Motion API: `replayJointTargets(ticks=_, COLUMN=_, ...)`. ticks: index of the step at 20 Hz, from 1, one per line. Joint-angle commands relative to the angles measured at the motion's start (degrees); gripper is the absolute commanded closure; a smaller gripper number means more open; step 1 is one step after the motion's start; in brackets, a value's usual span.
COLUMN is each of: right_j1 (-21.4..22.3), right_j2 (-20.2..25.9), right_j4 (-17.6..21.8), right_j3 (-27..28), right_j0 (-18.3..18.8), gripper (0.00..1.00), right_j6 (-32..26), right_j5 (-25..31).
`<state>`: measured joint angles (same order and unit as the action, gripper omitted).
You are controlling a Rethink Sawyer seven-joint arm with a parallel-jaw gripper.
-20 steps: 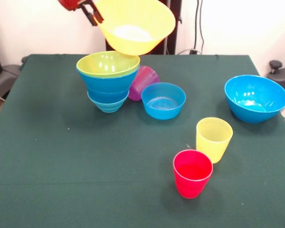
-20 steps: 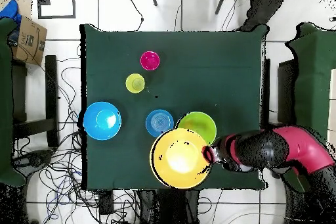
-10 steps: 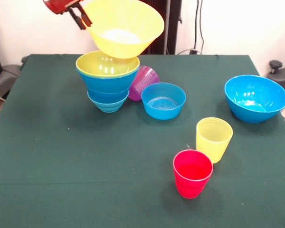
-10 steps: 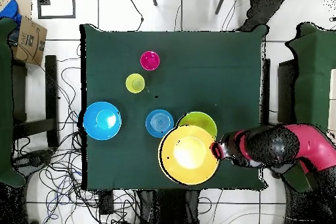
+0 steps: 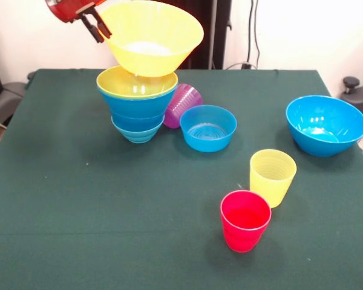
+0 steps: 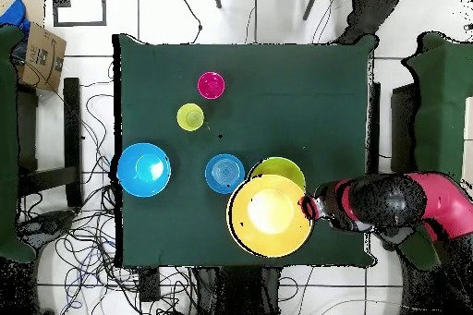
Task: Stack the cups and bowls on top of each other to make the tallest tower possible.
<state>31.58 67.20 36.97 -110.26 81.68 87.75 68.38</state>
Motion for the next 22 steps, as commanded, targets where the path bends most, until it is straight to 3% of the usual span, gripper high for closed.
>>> replayJointTargets(ticks=1, right_j1=-1.5, right_j2=-3.8, right_j4=4.1, right_j3=3.9, right_j0=-2.0, gripper=1.0, right_j6=-19.3, right_j5=4.3)
replayJointTargets(ticks=13, right_j1=-1.7, right_j2=-3.0, right_j4=2.7, right_j3=4.4, right_j0=-2.1, gripper=1.0, right_j6=-18.2, right_j5=3.7)
replayJointTargets(ticks=22, right_j1=-3.5, right_j2=-4.3, right_j4=4.2, right_j3=7.7, right_j0=-3.4, gripper=1.0, right_j6=-18.5, right_j5=2.5)
